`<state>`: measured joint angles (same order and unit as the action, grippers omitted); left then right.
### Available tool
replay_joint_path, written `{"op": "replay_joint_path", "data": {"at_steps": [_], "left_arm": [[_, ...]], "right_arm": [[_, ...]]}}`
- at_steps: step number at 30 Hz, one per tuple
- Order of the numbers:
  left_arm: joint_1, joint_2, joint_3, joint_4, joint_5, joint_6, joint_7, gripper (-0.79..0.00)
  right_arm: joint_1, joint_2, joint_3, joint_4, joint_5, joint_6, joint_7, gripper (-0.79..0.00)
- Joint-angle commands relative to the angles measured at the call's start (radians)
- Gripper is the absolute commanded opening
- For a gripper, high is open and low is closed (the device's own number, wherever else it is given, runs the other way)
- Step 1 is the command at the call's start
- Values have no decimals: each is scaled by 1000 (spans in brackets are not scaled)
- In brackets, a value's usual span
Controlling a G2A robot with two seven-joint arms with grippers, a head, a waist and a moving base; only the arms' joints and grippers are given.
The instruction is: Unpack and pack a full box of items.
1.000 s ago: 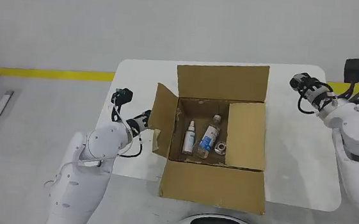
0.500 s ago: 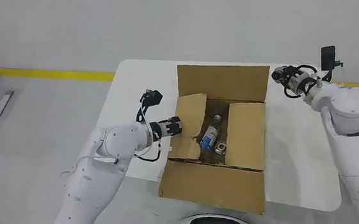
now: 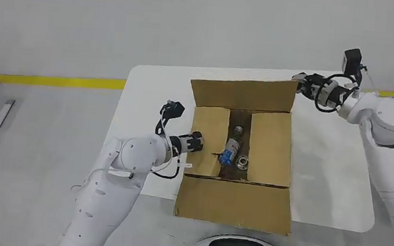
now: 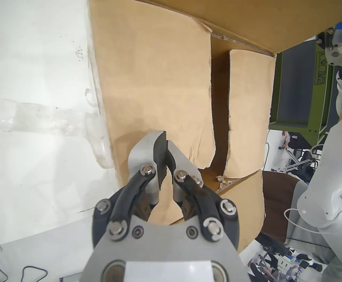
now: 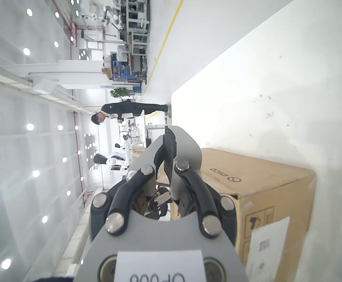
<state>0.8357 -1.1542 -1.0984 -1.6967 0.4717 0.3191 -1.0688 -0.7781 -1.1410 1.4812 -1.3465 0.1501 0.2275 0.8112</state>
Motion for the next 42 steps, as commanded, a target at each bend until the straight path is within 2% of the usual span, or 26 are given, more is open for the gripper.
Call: {"op": "replay_joint_path", "data": {"at_steps": [1,2,4,7,9,10,19,22,26,36,42], "left_arm": [[-2,1,-7,1,1,3,0,-699],[-2,2,-12,1,3,6,-2,-628],[0,5,-27,-3,6,15,-4,-554],[11,13,-64,-16,11,33,-11,-219],[23,19,-91,-31,18,42,-18,-108],[32,23,-109,-38,21,49,-21,0],[130,52,-271,-88,34,111,-23,0],[148,53,-317,-73,-34,171,-31,0],[148,53,-317,-73,-34,171,-31,0],[148,53,-317,-73,-34,171,-31,0],[156,54,-314,-74,-30,159,-21,0]], "right_arm": [[-14,4,14,-17,21,-6,19,-785],[-23,6,21,-30,30,-12,29,-785],[-45,10,34,-59,45,-20,45,-785],[-83,16,44,-117,44,-52,75,-785],[-111,20,52,-148,49,-70,85,-785],[-124,21,53,-167,45,-79,90,-785],[-239,37,19,-322,-130,-216,77,-785],[-268,38,-1,-365,-204,-246,30,-785],[-307,40,-34,-400,-276,-278,6,-785],[-345,43,-88,-409,-393,-275,-31,-785],[-362,47,-108,-432,-521,-273,-84,-785]]}}
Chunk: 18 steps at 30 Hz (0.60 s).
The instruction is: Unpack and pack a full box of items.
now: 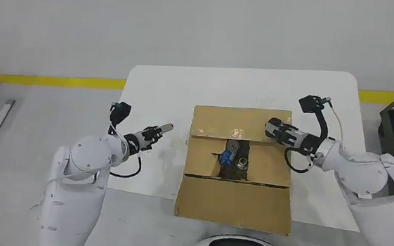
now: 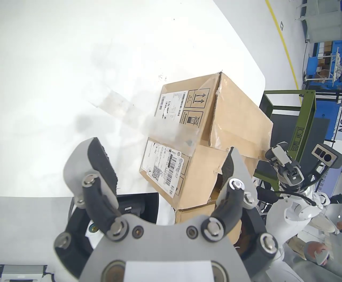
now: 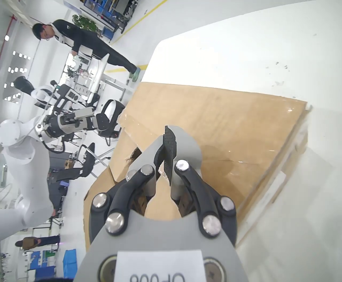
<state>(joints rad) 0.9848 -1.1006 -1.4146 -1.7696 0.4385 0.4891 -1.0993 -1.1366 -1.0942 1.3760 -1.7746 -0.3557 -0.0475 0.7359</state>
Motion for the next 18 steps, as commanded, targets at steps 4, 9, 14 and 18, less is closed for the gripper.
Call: {"op": "replay_joint_path", "data": {"at_steps": [4,9,14,18], "left_arm": [[85,14,10,-47,115,-139,46,0],[211,33,-3,-108,317,-294,148,0],[235,35,-7,-119,340,-314,174,0],[235,35,-7,-119,340,-314,174,0]], "right_arm": [[-17,1,-12,-17,-64,10,-39,-785],[-24,1,-15,-22,-70,15,-54,-785],[-28,0,-15,-24,-71,17,-63,-785],[-32,0,-15,-26,-67,21,-68,-785]]}}
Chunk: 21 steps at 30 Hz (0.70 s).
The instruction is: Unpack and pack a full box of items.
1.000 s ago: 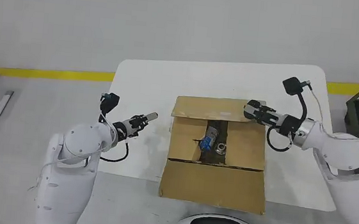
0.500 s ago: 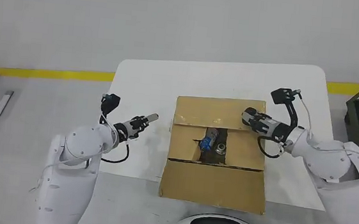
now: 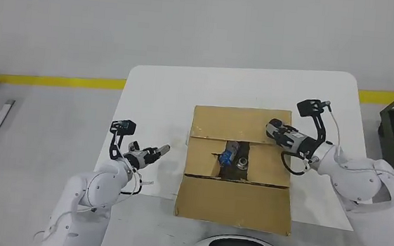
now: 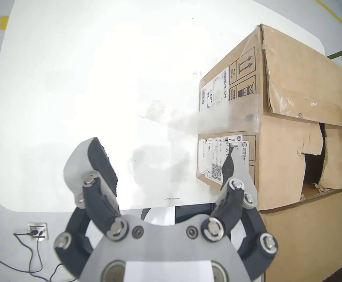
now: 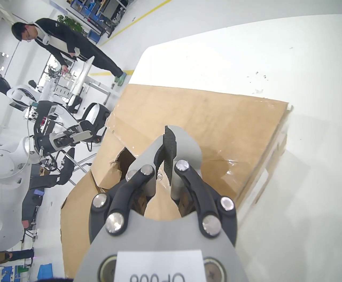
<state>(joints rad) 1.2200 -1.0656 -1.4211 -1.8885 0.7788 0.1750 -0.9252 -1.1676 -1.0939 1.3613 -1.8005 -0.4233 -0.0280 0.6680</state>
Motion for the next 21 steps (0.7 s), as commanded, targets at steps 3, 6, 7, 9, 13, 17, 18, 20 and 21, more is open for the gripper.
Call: {"op": "replay_joint_path", "data": {"at_steps": [3,6,7,9,13,17,18,20,21], "left_arm": [[0,0,0,0,0,0,0,0],[15,1,7,-4,16,-34,17,0],[25,5,7,-11,62,-65,28,0],[56,13,10,-25,170,-133,46,0],[141,31,1,-51,411,-265,103,0],[224,45,-16,-64,580,-372,140,0],[241,47,-18,-65,590,-389,150,0],[266,49,-21,-75,590,-435,163,0],[274,51,-22,-84,589,-463,166,0]], "right_arm": [[-2,0,0,-4,3,4,0,-785],[-5,0,0,-7,1,7,2,-785],[-5,0,0,-8,1,7,2,-785],[-7,1,0,-9,1,7,1,-785],[-10,1,0,-7,4,7,-2,-785],[-12,0,-3,-5,5,7,-2,-785],[-11,0,-4,-4,5,7,-2,-785],[-9,0,-6,-2,5,8,-2,-785],[-9,0,-8,-1,6,7,-1,-785]]}}
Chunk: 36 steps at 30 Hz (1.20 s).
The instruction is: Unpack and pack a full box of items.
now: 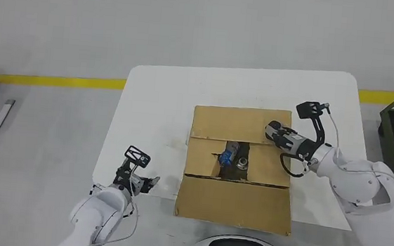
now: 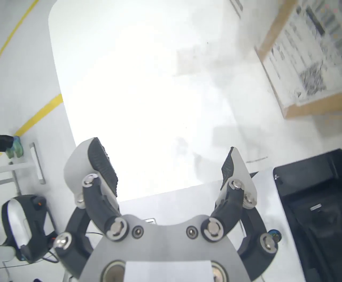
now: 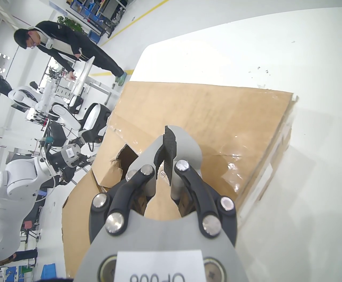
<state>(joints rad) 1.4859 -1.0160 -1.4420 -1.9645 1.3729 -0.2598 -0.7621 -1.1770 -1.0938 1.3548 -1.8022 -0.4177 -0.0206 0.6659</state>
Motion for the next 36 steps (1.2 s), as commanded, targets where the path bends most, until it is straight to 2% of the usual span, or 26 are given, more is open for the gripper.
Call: {"op": "replay_joint_path", "data": {"at_steps": [1,9,13,29,36], "left_arm": [[15,2,-1,-17,-12,-56,9,0],[18,6,-8,-87,-109,-187,30,0],[4,6,-2,-108,-135,-203,27,0],[-99,-10,58,-127,-228,-114,92,0],[-181,-24,126,-69,-211,-35,117,0]], "right_arm": [[2,0,-2,2,1,0,1,-785],[19,-1,-7,8,3,1,7,-785],[26,-1,-9,13,1,1,8,-785],[33,1,10,12,9,4,3,-785],[18,5,79,-36,32,9,-50,-785]]}}
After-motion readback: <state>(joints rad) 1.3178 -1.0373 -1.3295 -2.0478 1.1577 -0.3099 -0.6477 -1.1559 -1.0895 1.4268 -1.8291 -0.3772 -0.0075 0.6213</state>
